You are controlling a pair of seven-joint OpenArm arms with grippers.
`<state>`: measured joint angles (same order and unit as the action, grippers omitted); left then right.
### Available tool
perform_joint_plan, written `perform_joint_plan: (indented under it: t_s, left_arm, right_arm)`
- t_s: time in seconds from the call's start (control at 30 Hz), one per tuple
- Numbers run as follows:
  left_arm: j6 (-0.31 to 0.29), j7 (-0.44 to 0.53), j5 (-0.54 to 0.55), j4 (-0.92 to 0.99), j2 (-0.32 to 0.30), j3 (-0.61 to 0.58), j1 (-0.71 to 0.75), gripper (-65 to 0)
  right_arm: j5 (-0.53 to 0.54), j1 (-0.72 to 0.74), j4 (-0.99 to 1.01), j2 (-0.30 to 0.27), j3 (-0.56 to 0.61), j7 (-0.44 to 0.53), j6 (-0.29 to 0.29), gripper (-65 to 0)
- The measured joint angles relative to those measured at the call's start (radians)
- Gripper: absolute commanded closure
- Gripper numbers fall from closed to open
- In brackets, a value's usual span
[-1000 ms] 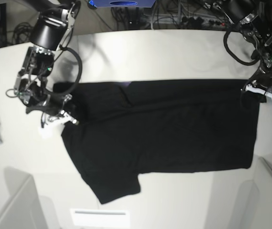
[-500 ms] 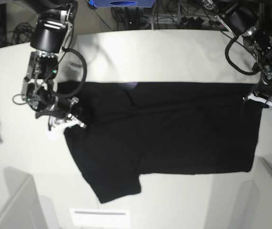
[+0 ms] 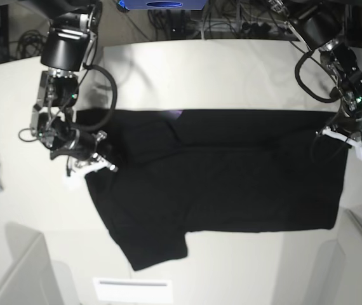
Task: Fold the T-shirt properly
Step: 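Open the left gripper and raise it off the hem corner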
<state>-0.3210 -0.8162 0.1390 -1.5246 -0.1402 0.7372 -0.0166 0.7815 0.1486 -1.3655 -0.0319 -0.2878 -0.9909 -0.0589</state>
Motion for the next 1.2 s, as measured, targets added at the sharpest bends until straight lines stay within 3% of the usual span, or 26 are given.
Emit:
perform_joint_plan:
  t_s: [0.03,0.13,0.23,0.33,0.5,0.6,0.73,0.87,1.0,1.2]
  left_arm:
    - [0.0,0.0,0.001,0.0,-0.002,0.002,0.0,-0.5]
    - [0.0,0.0,0.005,0.0,0.002,0.002,0.0,-20.2]
    - [0.0,0.001,0.007,0.0,0.001,0.002,0.0,-37.7]
    - [0.0,0.001,0.0,0.002,0.0,0.002,-0.021,-47.9]
    - [0.0,0.004,0.011,-0.023,0.002,0.009,-0.032,-49.5]
    - [-0.017,0.003,0.06,-0.082,0.029,0.143,-0.039,-49.5]
    - [-0.013,-0.005,0.241,-0.11,0.025,0.332,0.022,-49.5]
    - [-0.082,-0.037,0.346,-0.106,-0.006,0.331,0.188,-49.4]
    - [-0.08,-0.027,0.361,-0.082,-0.015,0.335,0.27,-49.4]
    - [-0.084,-0.026,0.364,-0.053,-0.015,0.333,0.287,-49.4]
  right_arm:
    - [0.0,0.0,0.0,0.002,0.0,0.0,0.0,-6.2]
    - [0.0,-0.003,0.0,0.0,-0.001,0.002,0.001,-16.8]
    - [0.001,-0.009,-0.002,0.0,-0.001,0.005,0.004,-17.9]
    - [-0.001,-0.023,-0.037,0.002,-0.001,0.005,0.01,-18.0]
    - [0.004,-0.081,-0.23,0.003,-0.014,0.04,0.009,-17.6]
    - [0.01,-0.164,-0.357,0.008,-0.066,0.106,0.016,-18.0]
    - [0.0,-0.283,-0.456,0.005,-0.108,0.131,0.068,-20.9]
    - [0.029,-0.408,-0.53,0.023,-0.129,0.13,0.066,-25.5]
    - [0.093,-0.522,-0.531,0.084,-0.23,0.119,0.074,-25.7]
    - [0.118,-0.513,-0.461,0.096,-0.243,0.137,0.081,-26.0]
